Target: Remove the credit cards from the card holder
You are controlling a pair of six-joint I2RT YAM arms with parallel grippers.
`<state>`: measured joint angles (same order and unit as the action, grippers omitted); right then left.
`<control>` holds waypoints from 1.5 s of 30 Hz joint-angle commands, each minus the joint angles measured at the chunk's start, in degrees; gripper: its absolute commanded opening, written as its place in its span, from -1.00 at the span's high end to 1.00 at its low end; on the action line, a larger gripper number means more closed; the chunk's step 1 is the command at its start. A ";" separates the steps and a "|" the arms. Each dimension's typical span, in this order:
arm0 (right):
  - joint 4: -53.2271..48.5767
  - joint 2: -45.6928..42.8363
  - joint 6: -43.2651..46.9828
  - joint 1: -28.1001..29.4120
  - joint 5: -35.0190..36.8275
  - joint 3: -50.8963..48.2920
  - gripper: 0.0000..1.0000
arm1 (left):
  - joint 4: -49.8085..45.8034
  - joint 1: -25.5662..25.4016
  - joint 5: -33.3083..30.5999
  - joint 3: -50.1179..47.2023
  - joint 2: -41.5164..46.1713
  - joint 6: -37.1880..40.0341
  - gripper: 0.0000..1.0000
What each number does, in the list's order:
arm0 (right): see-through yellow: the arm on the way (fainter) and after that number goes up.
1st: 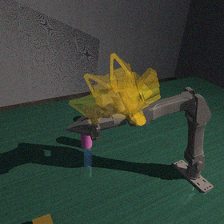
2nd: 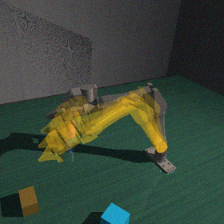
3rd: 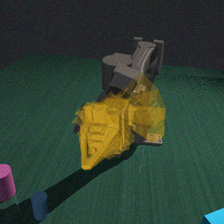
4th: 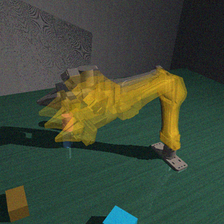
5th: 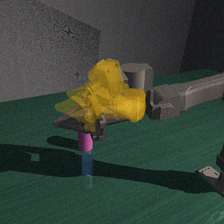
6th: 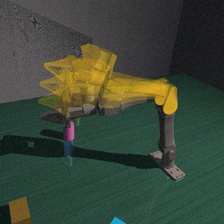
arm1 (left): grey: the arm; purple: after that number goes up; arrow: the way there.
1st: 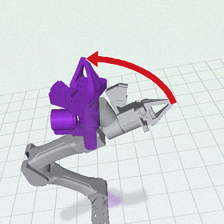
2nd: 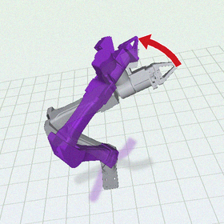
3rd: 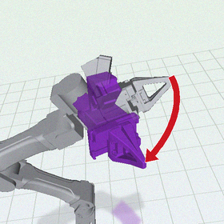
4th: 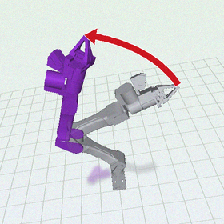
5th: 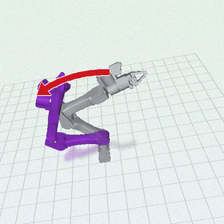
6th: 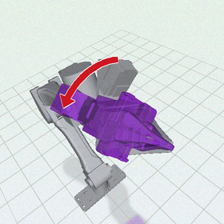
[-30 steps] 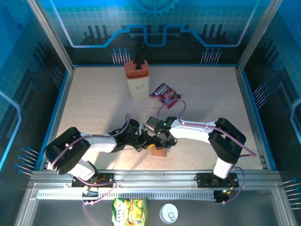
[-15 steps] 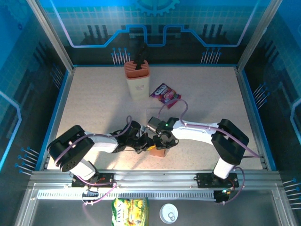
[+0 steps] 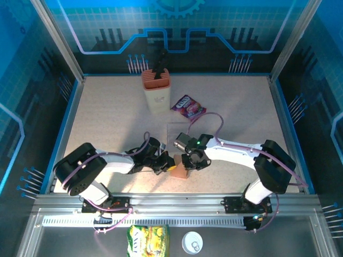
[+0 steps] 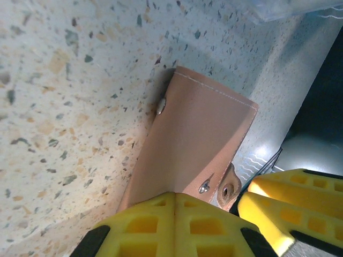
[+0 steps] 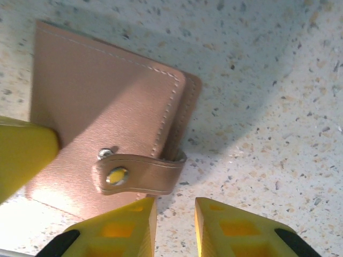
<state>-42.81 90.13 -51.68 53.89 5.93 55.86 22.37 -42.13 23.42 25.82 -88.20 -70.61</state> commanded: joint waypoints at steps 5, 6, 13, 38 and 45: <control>3.21 -0.81 -1.45 0.40 -2.40 -0.11 0.28 | -5.11 0.13 0.04 0.16 1.41 -0.54 1.00; 3.66 -0.83 -1.41 0.66 -2.48 0.21 0.15 | -5.07 0.16 0.12 0.28 1.31 -0.57 1.00; 3.29 2.99 -0.61 0.52 -1.30 2.47 -0.18 | -5.81 0.19 0.56 0.90 1.35 -0.19 1.00; 7.35 -3.77 -1.77 -3.77 -3.53 -7.65 0.40 | -5.17 0.18 0.49 -0.14 1.54 -0.58 1.00; 16.08 -0.69 -3.90 -4.07 -9.64 -10.41 0.51 | -4.79 0.13 0.40 -0.42 1.93 -1.03 1.00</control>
<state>-31.14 88.14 -53.67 50.28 -0.14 46.76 19.90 -42.13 23.42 26.11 -87.24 -70.61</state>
